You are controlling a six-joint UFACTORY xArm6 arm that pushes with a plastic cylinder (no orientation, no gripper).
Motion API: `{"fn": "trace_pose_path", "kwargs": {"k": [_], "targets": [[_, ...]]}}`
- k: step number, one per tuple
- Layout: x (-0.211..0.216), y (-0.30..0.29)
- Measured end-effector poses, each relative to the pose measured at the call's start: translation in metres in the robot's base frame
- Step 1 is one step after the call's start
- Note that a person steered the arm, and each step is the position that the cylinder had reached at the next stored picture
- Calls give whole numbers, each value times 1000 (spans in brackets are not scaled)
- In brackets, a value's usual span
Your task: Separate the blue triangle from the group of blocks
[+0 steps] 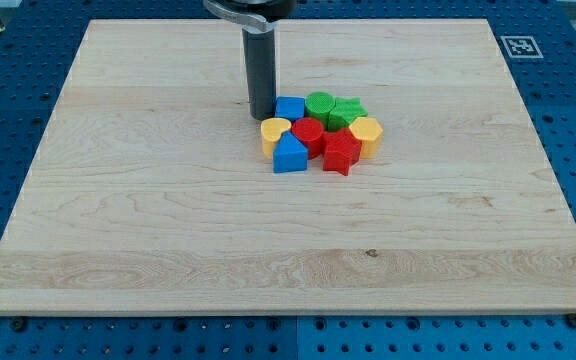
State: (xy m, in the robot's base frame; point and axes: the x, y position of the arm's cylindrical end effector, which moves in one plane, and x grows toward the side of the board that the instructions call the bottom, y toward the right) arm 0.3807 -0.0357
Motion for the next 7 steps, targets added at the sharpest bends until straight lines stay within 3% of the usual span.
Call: {"fn": "trace_pose_path", "kwargs": {"k": [2,3,4,7], "targets": [[4,-22],[33,-54],[54,-38],[109,97]]}}
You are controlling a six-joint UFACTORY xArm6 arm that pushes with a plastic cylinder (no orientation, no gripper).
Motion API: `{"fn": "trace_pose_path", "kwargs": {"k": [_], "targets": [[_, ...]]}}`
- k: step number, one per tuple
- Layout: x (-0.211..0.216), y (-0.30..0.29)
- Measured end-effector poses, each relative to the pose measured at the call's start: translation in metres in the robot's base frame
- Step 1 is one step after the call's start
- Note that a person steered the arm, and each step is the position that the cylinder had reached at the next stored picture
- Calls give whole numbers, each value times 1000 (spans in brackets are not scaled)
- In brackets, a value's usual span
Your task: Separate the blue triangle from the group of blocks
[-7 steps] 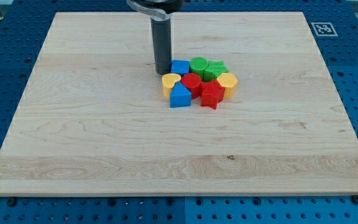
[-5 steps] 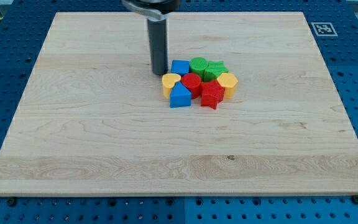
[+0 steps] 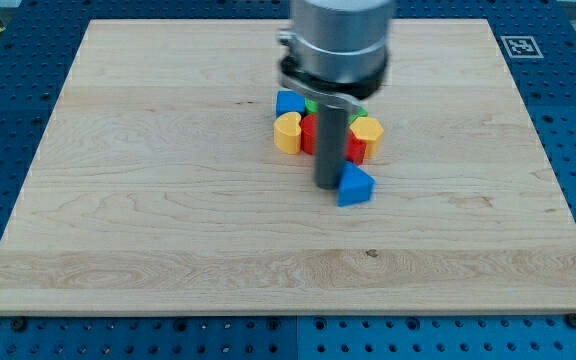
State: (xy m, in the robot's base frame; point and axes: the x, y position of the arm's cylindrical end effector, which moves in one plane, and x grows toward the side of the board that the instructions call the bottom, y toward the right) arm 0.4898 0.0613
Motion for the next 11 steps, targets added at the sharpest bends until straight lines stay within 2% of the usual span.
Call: {"fn": "trace_pose_path", "kwargs": {"k": [2,3,4,5,6,8,9,10,11], "targets": [[15,124],[18,145],[1,124],[3,80],[17,65],[62,136],[63,124],[59,85],[76,77]]}}
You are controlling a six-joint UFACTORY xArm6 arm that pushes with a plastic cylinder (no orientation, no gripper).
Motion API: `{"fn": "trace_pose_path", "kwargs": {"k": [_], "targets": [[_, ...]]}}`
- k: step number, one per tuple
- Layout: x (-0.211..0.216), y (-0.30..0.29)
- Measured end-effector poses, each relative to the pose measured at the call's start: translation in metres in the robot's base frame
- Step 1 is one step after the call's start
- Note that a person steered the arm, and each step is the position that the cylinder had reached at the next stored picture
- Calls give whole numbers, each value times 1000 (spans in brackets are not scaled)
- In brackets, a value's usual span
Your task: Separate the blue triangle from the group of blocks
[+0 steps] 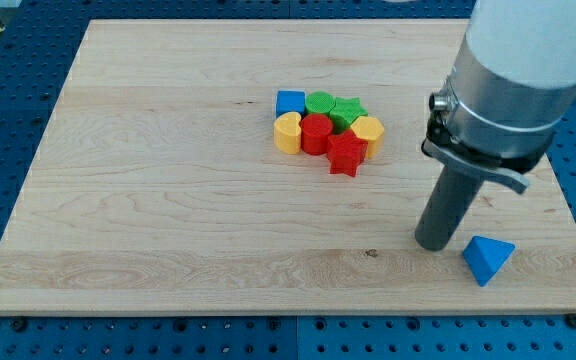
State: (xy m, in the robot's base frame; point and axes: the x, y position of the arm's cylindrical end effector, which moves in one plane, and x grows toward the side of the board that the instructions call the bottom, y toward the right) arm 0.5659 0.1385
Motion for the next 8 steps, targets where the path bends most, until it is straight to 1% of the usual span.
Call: {"fn": "trace_pose_path", "kwargs": {"k": [1,2,3,4,5,6,7,8], "targets": [[27,16],[37,53],[37,77],[37,53],[17,36],[8,53],[9,82],[8,75]]}}
